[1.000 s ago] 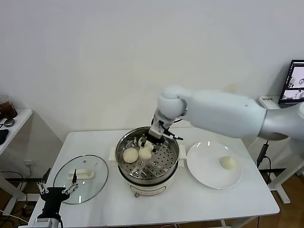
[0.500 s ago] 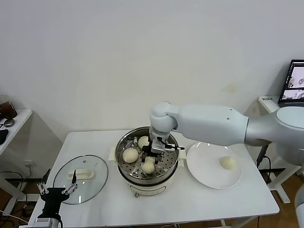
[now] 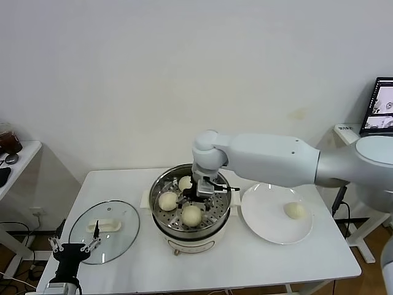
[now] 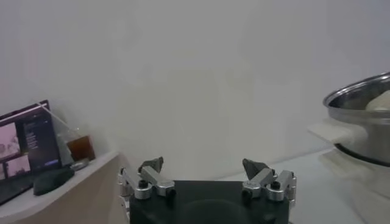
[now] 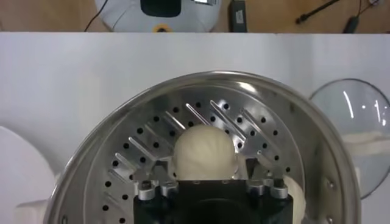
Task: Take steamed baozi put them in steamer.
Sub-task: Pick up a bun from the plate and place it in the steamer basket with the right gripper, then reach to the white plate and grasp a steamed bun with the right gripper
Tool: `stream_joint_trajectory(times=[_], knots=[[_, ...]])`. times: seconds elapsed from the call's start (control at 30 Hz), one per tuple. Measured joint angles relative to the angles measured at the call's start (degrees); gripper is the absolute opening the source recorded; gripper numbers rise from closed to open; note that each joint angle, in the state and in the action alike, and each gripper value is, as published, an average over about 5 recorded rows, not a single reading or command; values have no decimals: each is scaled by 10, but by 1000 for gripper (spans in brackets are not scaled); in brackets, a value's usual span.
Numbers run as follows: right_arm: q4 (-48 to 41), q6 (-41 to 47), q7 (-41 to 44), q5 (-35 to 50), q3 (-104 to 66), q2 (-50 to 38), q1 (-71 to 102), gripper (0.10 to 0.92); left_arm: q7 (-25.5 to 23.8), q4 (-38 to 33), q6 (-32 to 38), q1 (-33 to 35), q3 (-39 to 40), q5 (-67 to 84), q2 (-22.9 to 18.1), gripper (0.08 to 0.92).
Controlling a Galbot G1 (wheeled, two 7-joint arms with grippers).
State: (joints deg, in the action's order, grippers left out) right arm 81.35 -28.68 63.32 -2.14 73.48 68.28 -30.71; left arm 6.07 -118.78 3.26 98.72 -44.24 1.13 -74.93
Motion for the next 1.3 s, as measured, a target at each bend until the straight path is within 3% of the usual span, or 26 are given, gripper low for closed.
stream_joint_trajectory(times=[0.17, 0.4, 0.7, 0.97, 1.3], knots=[[11, 43, 4, 37, -3, -40, -27, 823, 0, -1, 0, -1, -3, 5, 7, 823], [28, 182, 0, 93, -12, -129, -49, 823, -2, -2, 0, -5, 0, 6, 16, 823], [37, 338, 3, 87, -55, -268, -6, 823, -3, 2, -1, -10, 9, 3, 21, 823], [4, 369, 14, 21, -153, -343, 113, 823, -4, 6, -3, -12, 13, 0, 21, 823], [-71, 358, 14, -65, -285, -359, 266, 823, -4, 2, -3, -3, 5, -4, 17, 823]])
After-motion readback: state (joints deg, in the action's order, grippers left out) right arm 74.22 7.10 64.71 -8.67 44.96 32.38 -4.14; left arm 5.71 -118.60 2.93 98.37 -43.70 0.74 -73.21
